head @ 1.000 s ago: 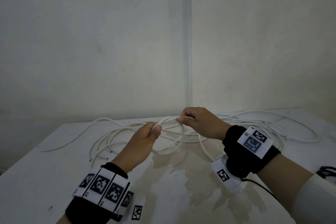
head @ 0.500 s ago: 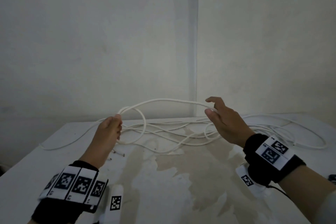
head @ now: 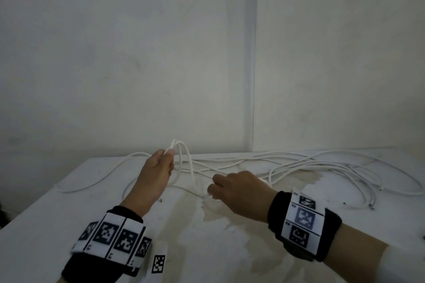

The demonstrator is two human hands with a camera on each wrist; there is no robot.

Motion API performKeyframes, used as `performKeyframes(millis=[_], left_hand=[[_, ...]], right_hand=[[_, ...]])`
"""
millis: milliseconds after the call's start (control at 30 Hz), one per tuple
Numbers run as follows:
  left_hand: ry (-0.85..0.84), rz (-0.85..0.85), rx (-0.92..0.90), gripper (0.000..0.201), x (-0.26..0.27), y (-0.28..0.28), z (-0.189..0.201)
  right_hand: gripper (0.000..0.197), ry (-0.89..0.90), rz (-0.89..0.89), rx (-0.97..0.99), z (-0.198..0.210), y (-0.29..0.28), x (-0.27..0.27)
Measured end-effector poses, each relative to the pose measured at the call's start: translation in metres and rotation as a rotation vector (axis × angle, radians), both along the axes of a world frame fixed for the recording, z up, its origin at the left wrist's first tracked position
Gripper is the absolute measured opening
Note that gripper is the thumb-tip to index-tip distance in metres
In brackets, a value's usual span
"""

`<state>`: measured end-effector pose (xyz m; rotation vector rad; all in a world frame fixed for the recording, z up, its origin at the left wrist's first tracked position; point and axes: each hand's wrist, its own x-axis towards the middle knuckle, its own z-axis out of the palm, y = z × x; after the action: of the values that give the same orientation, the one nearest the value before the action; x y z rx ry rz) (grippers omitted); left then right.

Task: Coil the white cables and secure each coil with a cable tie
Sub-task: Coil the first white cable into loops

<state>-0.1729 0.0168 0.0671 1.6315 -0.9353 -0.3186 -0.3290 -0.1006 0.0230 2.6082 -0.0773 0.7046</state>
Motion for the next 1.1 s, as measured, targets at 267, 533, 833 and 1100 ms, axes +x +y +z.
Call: performKeyframes(millis=[267, 533, 833, 1100], left_hand=[[0.01, -0.155, 0.095, 0.033, -0.03, -0.008, -0.002], [-0.052, -0.25, 0.18, 0.032, -0.042, -0.013, -0.005], [0.079, -0.365, 0.153, 0.043, -0.054, -0.006, 0.003], [0.286, -0.436, 0.077, 0.042, -0.048, -0.005, 0.003]], right_hand=[[0.012, -0.152, 0.142, 0.113, 0.018, 0.024, 0.008], [0.013, -0.226, 0.188, 0.415, 0.032, 0.02, 0.0], [0.027, -0.207, 0.171, 0.857, 0.045, -0.005, -0.01], [0.023, -0.073, 0.154, 1.202, 0.051, -0.015, -0.011]])
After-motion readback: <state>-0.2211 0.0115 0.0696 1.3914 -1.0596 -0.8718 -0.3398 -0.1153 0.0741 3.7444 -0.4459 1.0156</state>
